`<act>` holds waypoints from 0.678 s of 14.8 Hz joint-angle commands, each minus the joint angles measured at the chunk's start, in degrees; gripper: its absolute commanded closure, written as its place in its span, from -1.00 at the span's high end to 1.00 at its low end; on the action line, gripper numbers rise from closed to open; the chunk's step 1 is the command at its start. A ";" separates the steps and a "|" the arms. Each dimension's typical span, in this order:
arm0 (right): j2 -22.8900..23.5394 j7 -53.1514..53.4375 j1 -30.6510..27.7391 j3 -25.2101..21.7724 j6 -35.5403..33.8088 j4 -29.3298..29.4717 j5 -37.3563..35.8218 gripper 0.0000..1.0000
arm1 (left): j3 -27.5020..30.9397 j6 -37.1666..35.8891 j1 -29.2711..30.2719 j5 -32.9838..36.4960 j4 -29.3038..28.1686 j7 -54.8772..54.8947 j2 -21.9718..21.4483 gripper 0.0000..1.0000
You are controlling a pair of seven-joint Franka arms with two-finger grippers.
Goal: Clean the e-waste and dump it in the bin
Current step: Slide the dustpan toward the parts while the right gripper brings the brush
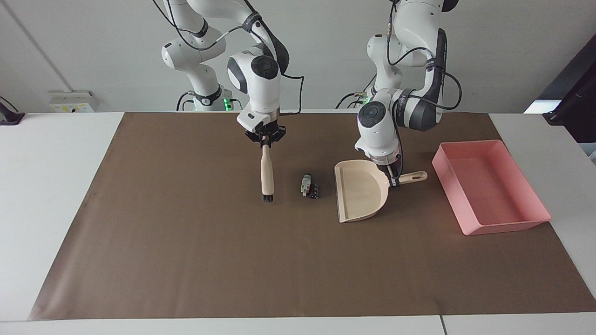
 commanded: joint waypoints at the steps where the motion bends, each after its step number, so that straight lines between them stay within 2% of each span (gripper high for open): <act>1: 2.33 6.24 2.69 -0.19 3.99 -0.06 -0.61 -1.00 | 0.35 -1.04 -1.95 0.33 1.94 -0.81 1.63 -1.00; 5: 6.54 11.96 6.03 -0.10 7.68 1.43 0.00 -1.00 | 0.35 -1.04 -2.93 0.33 1.15 -2.30 1.46 -1.00; 10: 15.15 13.91 9.46 -0.10 9.53 11.09 6.76 -1.00 | 0.35 -0.61 -3.36 0.42 -0.34 -1.86 1.02 -1.00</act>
